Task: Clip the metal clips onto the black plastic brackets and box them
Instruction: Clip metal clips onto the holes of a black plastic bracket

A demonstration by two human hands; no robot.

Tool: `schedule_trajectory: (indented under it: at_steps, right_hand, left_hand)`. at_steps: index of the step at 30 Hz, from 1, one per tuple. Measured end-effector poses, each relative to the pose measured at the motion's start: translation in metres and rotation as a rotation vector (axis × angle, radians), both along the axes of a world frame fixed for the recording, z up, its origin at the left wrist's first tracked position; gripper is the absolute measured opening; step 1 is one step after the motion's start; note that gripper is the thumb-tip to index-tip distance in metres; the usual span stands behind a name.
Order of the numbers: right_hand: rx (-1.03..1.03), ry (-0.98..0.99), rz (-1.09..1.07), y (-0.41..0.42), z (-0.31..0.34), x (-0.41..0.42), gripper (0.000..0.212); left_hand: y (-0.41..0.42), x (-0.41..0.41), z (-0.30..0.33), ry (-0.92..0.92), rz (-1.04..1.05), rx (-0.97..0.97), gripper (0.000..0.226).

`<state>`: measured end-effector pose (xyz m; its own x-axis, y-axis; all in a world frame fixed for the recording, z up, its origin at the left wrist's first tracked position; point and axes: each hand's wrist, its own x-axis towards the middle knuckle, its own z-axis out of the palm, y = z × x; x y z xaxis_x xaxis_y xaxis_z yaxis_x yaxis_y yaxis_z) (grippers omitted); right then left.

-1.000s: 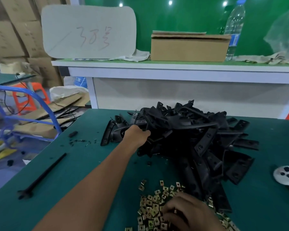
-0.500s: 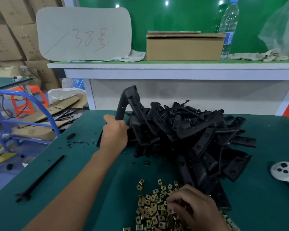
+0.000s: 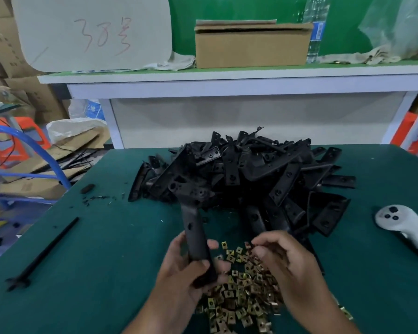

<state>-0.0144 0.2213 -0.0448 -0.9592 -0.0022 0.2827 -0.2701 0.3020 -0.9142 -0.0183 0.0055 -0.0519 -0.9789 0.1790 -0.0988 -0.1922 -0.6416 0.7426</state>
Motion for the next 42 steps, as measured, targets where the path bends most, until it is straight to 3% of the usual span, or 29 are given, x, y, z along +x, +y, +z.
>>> schedule_trajectory:
  at_steps: [1, 4, 8, 12, 16, 21, 24, 28, 31, 36, 42]
  right_hand:
    - [-0.054, -0.019, -0.005, 0.000, 0.000, 0.000, 0.022]
    - [-0.180, -0.039, 0.014, 0.000, -0.002, 0.002, 0.039]
    - [-0.271, -0.046, 0.065, -0.005, 0.001, 0.002, 0.011]
    - [-0.386, -0.088, 0.074, -0.005, 0.004, 0.001, 0.005]
    - [-0.421, -0.172, 0.086, 0.000, 0.007, 0.002, 0.025]
    - [-0.467, -0.214, 0.110, 0.000, 0.008, 0.001, 0.030]
    - [-0.453, -0.243, 0.147, -0.001, 0.009, 0.004, 0.044]
    - [-0.438, -0.281, 0.233, -0.005, 0.011, 0.009, 0.023]
    - [-0.506, -0.319, 0.261, -0.008, 0.015, 0.011, 0.014]
    - [-0.580, -0.326, 0.238, -0.008, 0.017, 0.012, 0.014]
    - [-0.515, -0.224, 0.194, -0.012, 0.017, 0.013, 0.018]
  left_hand:
    - [0.002, 0.002, -0.001, 0.003, -0.054, 0.033, 0.067]
    - [0.006, 0.000, 0.004, 0.034, -0.128, 0.056, 0.039]
    - [0.005, 0.000, 0.005, 0.097, -0.176, -0.069, 0.048]
    - [0.002, 0.004, -0.003, 0.149, -0.305, -0.032, 0.062]
    - [0.003, 0.005, 0.001, 0.144, -0.295, -0.120, 0.031]
    - [0.006, 0.006, 0.000, 0.143, -0.294, -0.179, 0.033]
    - [0.007, 0.006, -0.002, 0.157, -0.351, -0.201, 0.033]
    - [0.009, 0.005, -0.003, 0.189, -0.371, -0.267, 0.036]
    - [0.009, 0.004, -0.002, 0.167, -0.411, -0.177, 0.034]
    - [0.010, 0.007, 0.000, 0.165, -0.396, -0.179, 0.019]
    - [0.010, 0.008, -0.003, 0.210, -0.408, -0.199, 0.022]
